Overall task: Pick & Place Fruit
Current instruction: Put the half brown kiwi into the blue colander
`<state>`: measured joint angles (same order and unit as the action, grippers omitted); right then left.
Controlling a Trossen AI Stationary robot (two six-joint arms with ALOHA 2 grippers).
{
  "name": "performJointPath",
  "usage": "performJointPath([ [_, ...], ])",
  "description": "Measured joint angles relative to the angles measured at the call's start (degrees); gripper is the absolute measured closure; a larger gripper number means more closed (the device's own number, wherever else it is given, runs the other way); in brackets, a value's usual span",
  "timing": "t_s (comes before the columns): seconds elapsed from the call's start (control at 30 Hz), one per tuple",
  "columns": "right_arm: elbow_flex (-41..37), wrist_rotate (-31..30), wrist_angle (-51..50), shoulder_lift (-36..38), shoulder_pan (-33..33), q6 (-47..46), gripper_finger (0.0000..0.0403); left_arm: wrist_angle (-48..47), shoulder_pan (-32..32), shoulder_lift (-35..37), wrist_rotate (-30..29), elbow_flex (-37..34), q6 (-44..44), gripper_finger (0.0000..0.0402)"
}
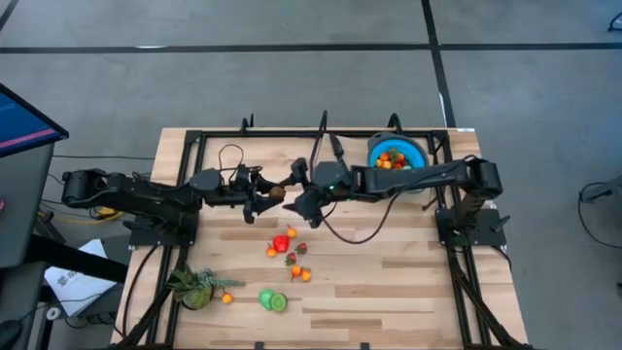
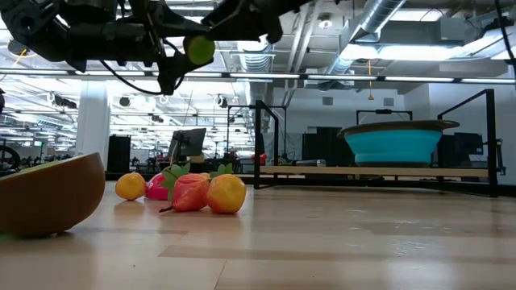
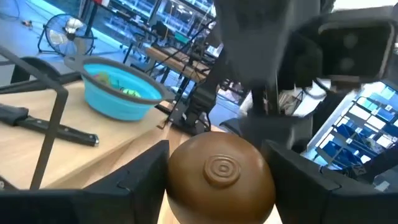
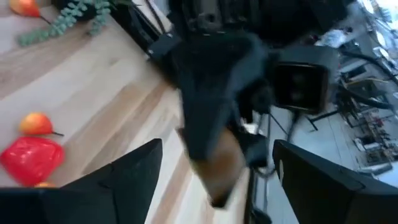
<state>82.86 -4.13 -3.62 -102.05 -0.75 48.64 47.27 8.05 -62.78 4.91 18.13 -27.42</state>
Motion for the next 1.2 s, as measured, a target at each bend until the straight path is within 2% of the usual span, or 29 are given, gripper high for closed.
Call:
performJointPath([
  [0.13, 2.73, 2.99, -0.1, -2.8, 0.09, -0.04, 0.0104, 0.09, 0.0, 0.0, 0.0, 0.0, 0.02, 0.0168],
  [0.27, 4.76, 3.11, -0.31, -5.07, 0.17, -0.04, 0.0117, 0.05, 0.0, 0.02, -0.02, 0.0, 0.06, 0.0163],
  [0.43, 5.21, 3.79, -0.23, -5.12, 1.29, -0.77, 0.0139, -0.02, 0.0, 0.02, -0.02, 0.0, 0.07, 0.0172],
  [0.63, 5.21, 8.12, -1.76, -5.14, 3.27, -3.38, 0.0165, -0.11, 0.0, 0.02, -0.31, 0.0, 0.11, 0.0162],
  [0.8, 5.21, 9.89, -2.72, -5.14, 3.95, -3.67, 0.0185, -0.1, -0.02, 0.02, -0.05, 0.0, 0.1, 0.0171],
  [1.07, 5.17, 10.06, -3.06, -5.1, 4.37, -3.02, 0.0253, -0.18, -0.02, 0.04, 0.09, 0.0, -0.98, 0.016],
  [1.2, 5.15, 10.06, -3.33, -5.1, 4.38, -2.56, 0.0281, -0.15, -0.02, 0.09, 0.11, 0.0, -1.18, 0.0168],
])
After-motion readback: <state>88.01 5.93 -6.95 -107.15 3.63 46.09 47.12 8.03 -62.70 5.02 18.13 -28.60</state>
